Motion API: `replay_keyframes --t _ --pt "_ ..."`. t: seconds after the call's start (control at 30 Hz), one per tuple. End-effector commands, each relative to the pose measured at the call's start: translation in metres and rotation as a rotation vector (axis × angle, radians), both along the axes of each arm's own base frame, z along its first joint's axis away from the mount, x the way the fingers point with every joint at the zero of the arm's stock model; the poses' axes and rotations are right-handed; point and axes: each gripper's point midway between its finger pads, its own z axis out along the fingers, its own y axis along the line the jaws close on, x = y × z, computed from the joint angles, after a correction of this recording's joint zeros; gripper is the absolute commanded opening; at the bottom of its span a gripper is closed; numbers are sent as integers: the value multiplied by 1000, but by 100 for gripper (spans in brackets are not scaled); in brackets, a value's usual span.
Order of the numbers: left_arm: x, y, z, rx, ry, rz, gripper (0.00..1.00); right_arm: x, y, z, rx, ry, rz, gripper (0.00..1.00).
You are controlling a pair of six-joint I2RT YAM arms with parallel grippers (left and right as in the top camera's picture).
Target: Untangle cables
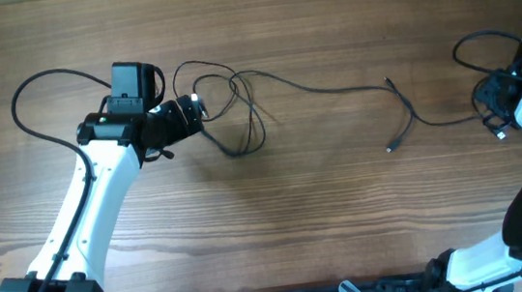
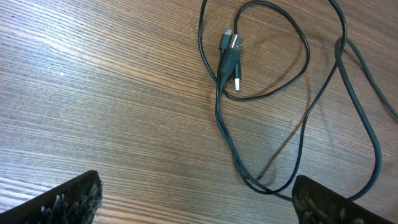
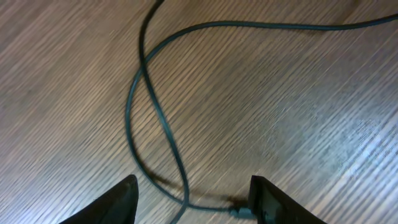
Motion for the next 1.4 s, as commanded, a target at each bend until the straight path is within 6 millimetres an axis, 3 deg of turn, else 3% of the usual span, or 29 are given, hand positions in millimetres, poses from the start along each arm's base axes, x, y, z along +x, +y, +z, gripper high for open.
replay_keyframes --t 0.0,0.1,0.17,0.23,0.33,0.5,0.57,0.7,0.83,0.93,0.97,1.07,1.13,1.23,1.3,1.37 --pt "0 1 6 5 -19 4 100 -8 -1 -28 10 72 -2 59" --pt "-1 1 6 6 -16 4 100 -6 4 -37 46 75 12 53" --pt "-1 1 6 6 -16 4 100 -3 9 -38 73 60 27 40" --pt "-1 1 6 6 -17 4 100 6 17 -32 113 19 55 15" --pt "-1 1 6 6 -16 4 100 22 23 -11 148 -53 93 6" --pt "-1 1 6 6 -17 4 100 68 41 74 183 -278 291 4" --pt "-1 1 6 6 -16 4 100 81 40 128 144 -375 317 4" --pt "-1 1 6 6 -16 4 100 83 21 180 17 -441 265 4" --pt "-1 1 6 6 -16 4 100 74 -3 200 -98 -458 144 4" --pt "-1 1 6 6 -16 4 100 79 0 212 -108 -501 181 5" --pt "-1 1 6 6 -16 4 100 86 12 217 -97 -527 274 4" --pt "0 1 6 6 -17 4 100 103 79 237 -8 -656 733 4" --pt "0 1 6 6 -17 4 100 102 102 245 47 -712 863 4" --pt "0 1 6 6 -17 4 100 102 92 239 41 -682 792 6" --pt "0 1 6 6 -17 4 100 98 68 225 18 -603 626 7" --pt "0 1 6 6 -17 4 100 88 56 209 21 -521 529 6"
